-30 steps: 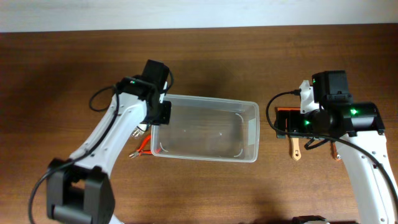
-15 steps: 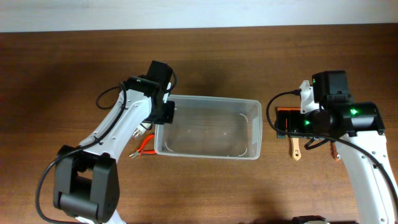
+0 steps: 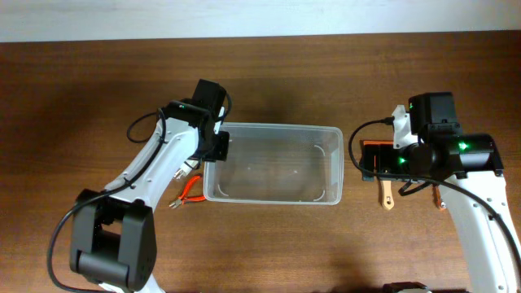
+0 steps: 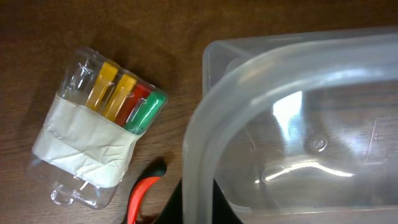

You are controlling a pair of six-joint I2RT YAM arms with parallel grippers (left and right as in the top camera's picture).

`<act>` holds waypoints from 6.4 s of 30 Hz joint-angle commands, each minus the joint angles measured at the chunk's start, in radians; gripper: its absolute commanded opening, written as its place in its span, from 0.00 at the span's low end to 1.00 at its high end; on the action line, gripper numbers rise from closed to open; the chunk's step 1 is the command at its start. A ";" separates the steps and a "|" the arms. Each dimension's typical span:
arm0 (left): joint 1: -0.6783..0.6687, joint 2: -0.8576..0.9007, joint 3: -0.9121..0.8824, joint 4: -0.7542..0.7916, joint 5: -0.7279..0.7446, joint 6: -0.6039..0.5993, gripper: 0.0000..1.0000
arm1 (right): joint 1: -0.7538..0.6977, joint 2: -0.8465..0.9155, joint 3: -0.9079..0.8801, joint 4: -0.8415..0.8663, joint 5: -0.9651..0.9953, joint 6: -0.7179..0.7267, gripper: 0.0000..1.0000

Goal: Pack container
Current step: 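Lift and drag the clear container rightward to table center, then release container and move left gripper to the marker blister pack, then grasp the marker blister pack with the left gripper and lift, then carry the marker pack over the container and release inside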

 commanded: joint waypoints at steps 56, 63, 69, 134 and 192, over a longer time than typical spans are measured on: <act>0.283 0.060 0.372 -0.304 0.002 0.441 0.99 | -0.003 0.002 0.019 -0.011 0.016 -0.008 0.99; 0.285 0.140 0.371 -0.278 0.074 0.708 0.99 | -0.003 0.002 0.019 -0.012 0.016 -0.008 0.99; 0.274 0.240 0.370 -0.279 0.072 0.775 0.99 | -0.003 0.002 0.019 -0.014 0.016 -0.009 0.99; 0.224 0.364 0.179 -0.166 0.079 0.752 0.20 | -0.003 0.002 0.019 -0.011 0.016 -0.011 0.99; -0.213 0.345 0.731 -0.603 0.224 0.910 0.02 | -0.003 0.002 0.019 -0.007 0.016 -0.012 0.99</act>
